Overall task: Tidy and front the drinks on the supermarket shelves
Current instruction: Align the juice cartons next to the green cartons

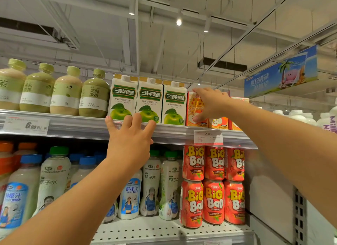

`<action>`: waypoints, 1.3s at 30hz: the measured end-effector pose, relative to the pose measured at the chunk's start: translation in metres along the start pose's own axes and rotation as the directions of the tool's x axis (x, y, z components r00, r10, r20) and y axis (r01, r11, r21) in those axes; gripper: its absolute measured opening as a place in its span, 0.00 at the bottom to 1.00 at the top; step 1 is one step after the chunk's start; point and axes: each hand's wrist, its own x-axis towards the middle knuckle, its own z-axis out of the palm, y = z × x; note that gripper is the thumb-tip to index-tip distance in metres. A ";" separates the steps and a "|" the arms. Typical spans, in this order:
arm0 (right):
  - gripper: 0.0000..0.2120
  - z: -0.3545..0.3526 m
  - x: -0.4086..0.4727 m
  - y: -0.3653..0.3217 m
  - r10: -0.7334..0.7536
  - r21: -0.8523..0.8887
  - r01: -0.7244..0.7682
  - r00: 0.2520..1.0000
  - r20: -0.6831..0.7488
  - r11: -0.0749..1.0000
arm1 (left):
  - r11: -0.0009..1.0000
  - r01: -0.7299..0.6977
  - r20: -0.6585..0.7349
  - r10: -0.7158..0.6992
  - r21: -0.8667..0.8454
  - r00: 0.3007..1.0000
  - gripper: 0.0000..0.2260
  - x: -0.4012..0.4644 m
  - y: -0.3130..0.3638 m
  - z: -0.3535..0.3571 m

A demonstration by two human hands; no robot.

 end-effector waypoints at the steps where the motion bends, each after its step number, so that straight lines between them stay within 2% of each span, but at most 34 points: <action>1: 0.48 0.000 0.000 0.002 -0.005 0.025 0.004 1.000 0.001 1.000 | 1.000 -0.001 -0.002 0.001 0.001 1.000 0.21 0.000 0.000 0.000; 3: 0.46 0.000 -0.001 0.004 -0.011 0.057 0.012 1.000 -0.008 0.998 | 1.000 0.000 0.002 0.000 0.001 1.000 0.21 -0.001 0.000 -0.001; 6: 0.45 0.003 0.000 0.003 -0.016 0.013 0.016 0.999 -0.040 1.000 | 1.000 0.001 0.001 -0.001 -0.001 1.000 0.20 0.000 0.001 -0.001; 9: 0.46 0.005 0.000 0.001 -0.014 -0.037 0.012 0.999 -0.039 0.999 | 1.000 0.003 -0.002 -0.003 -0.007 1.000 0.20 -0.001 0.000 -0.002; 12: 0.50 0.005 -0.011 -0.001 -0.023 -0.013 0.023 0.999 -0.030 1.000 | 1.000 0.003 -0.004 -0.003 -0.009 1.000 0.21 -0.001 0.000 -0.001; 14: 0.45 0.011 -0.030 -0.010 -0.070 0.065 0.081 0.986 -0.154 0.995 | 1.000 0.006 -0.005 -0.006 -0.009 1.000 0.21 -0.001 0.000 -0.001; 16: 0.35 0.026 -0.057 -0.030 -0.177 0.159 0.240 0.926 -0.333 0.958 | 1.000 0.008 0.004 -0.008 -0.019 1.000 0.21 -0.001 -0.001 -0.002; 18: 0.28 0.045 -0.087 -0.052 -0.264 0.194 0.362 0.878 -0.400 0.912 | 1.000 0.002 0.027 -0.002 -0.026 1.000 0.20 -0.001 -0.003 -0.005; 23: 0.27 0.088 -0.114 -0.073 -0.307 0.119 0.352 0.908 -0.284 0.929 | 0.999 0.015 0.110 -0.011 -0.040 0.994 0.22 -0.003 -0.005 -0.015; 29: 0.38 0.096 -0.115 -0.080 -0.280 0.124 0.324 0.917 -0.284 0.938 | 0.992 -0.120 0.303 0.101 0.044 0.948 0.31 -0.015 -0.029 -0.034; 33: 0.39 0.093 -0.116 -0.092 -0.227 0.087 0.258 0.937 -0.266 0.962 | 0.999 -0.034 0.319 0.024 0.028 0.948 0.32 -0.031 -0.058 -0.053; 39: 0.40 0.089 -0.119 -0.105 -0.162 0.003 0.168 0.959 -0.233 0.986 | 0.985 0.016 0.342 -0.075 0.173 0.937 0.29 -0.051 -0.133 -0.067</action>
